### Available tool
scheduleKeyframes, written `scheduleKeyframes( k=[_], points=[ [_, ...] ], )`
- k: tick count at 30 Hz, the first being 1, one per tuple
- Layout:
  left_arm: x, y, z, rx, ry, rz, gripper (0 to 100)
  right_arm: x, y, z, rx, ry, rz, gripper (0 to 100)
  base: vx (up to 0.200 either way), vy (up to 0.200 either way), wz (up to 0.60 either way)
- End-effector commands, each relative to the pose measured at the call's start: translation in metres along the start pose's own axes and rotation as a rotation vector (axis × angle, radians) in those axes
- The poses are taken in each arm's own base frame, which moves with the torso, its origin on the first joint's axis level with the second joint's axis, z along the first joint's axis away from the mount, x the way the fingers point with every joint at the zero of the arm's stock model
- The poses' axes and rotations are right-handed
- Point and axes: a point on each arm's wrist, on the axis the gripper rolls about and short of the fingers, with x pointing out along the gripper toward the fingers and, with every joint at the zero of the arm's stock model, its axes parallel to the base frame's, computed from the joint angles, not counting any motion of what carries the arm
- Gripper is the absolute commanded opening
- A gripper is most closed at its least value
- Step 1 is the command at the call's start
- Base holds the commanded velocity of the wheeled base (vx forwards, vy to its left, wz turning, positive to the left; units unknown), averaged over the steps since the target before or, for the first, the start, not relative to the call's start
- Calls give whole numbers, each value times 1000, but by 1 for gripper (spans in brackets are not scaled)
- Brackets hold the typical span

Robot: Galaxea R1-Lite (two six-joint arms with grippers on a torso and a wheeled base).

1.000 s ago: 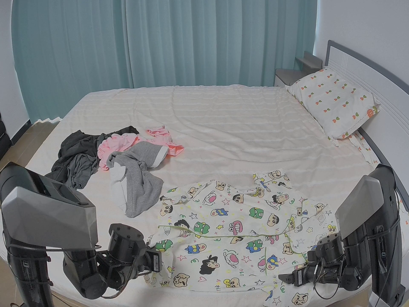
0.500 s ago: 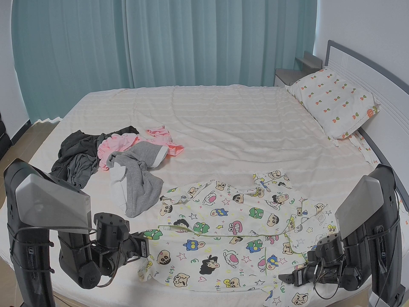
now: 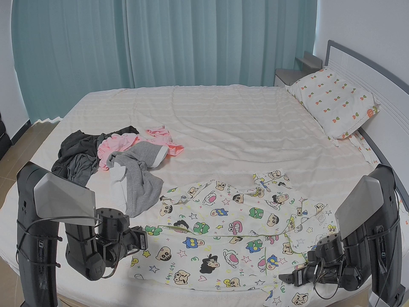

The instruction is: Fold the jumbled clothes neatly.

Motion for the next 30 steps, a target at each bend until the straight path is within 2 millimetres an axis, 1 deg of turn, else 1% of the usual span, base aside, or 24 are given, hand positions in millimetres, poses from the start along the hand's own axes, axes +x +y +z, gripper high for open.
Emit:
scheduleKeyframes(
  k=[1, 12, 13, 18, 20, 21, 22, 23, 26, 27, 28, 29, 30],
  points=[
    [5, 0, -2, -2, 3, 4, 0, -2, 0, -2, 0, 7, -1, 100, 0, 0, 0],
    [9, 0, -7, -7, 19, 7, 0, -4, 0, 0, 0, -4, -9, 100, 0, 0, 0],
    [9, 0, -8, -9, 21, 7, 100, -3, 0, -1, 2, -3, -9, 100, 0, 0, 0],
    [6, 2, -8, -18, 26, 12, 100, -4, 0, 0, 3, -7, -9, 100, 0, 0, 0],
    [3, 4, -9, -42, 32, 15, 100, -4, 0, 1, 5, -10, -9, 100, 0, 0, 0],
    [-4, 6, -7, -69, 34, 16, 100, -5, 0, 2, 6, -21, -13, 100, 0, 0, 0],
    [-6, 6, -6, -77, 32, 16, 100, -6, 0, 4, 6, -29, -14, 100, 0, 0, 0],
    [-18, 7, -2, -132, 29, 10, 100, -12, 2, 11, 13, -72, -17, 100, 0, 0, 0],
    [-38, 6, 4, -244, 25, -13, 100, -24, 4, 23, 51, -143, -1, 100, 0, 0, 0],
    [-38, 6, 4, -244, 25, -13, 100, -24, 4, 23, 51, -143, -1, 100, 0, 0, 0],
    [-48, 5, 7, -286, 23, -47, 100, -31, 6, 29, 66, -185, 10, 100, 0, 0, 0],
    [-64, 6, 12, -329, 20, -90, 100, -39, 7, 35, 75, -213, 17, 100, 0, 0, 0],
    [-74, 7, 13, -351, 26, -112, 100, -43, 6, 37, 77, -219, 17, 100, 0, 0, 0]
  ],
)
